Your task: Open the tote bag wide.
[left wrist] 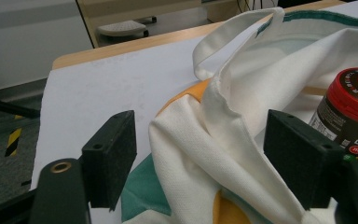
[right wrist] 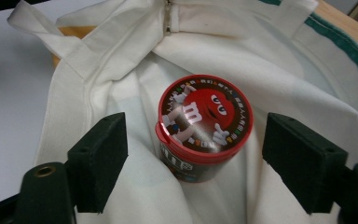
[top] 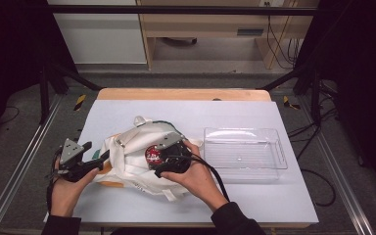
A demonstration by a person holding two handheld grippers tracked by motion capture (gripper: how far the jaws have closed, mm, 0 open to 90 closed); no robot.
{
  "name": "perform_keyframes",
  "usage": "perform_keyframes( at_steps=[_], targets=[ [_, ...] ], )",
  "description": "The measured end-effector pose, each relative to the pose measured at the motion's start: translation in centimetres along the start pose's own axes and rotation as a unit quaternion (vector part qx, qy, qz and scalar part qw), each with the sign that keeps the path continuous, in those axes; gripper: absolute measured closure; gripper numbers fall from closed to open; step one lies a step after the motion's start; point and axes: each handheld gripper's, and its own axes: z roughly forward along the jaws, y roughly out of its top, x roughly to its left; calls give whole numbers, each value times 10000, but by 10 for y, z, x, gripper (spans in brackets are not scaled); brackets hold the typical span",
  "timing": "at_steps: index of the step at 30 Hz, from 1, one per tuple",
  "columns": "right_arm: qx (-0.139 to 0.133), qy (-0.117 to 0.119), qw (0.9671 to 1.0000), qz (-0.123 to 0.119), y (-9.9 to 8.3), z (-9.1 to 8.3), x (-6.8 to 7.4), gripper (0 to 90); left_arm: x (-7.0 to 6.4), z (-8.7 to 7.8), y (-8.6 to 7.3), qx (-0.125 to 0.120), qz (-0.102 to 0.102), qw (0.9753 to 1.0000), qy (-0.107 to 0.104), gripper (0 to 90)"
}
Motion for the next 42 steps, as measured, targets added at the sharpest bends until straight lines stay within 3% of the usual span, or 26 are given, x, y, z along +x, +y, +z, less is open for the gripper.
perform_keyframes(
  at_steps=[4, 13, 21, 29, 42],
  targets=[
    [-47, 136, 9999, -77, 2, 8, -1, 152, -4, 1, -5, 33, -28, 10000, -28, 175],
    [25, 189, 9997, -149, 4, 22, -9, 134, -2, -3, -22, 156, -131, 9996, 175, 119],
    [44, 188, 9997, -151, 5, 32, -13, 131, 2, -1, -26, 196, -166, 9994, 232, 114],
    [203, 359, 9990, -169, 5, 40, -17, 138, 4, -1, -28, 202, -197, 9991, 310, 114],
    [391, 437, 9982, -151, 2, 50, -17, 153, 4, 0, -28, 255, -178, 9992, 243, 112]
  ],
)
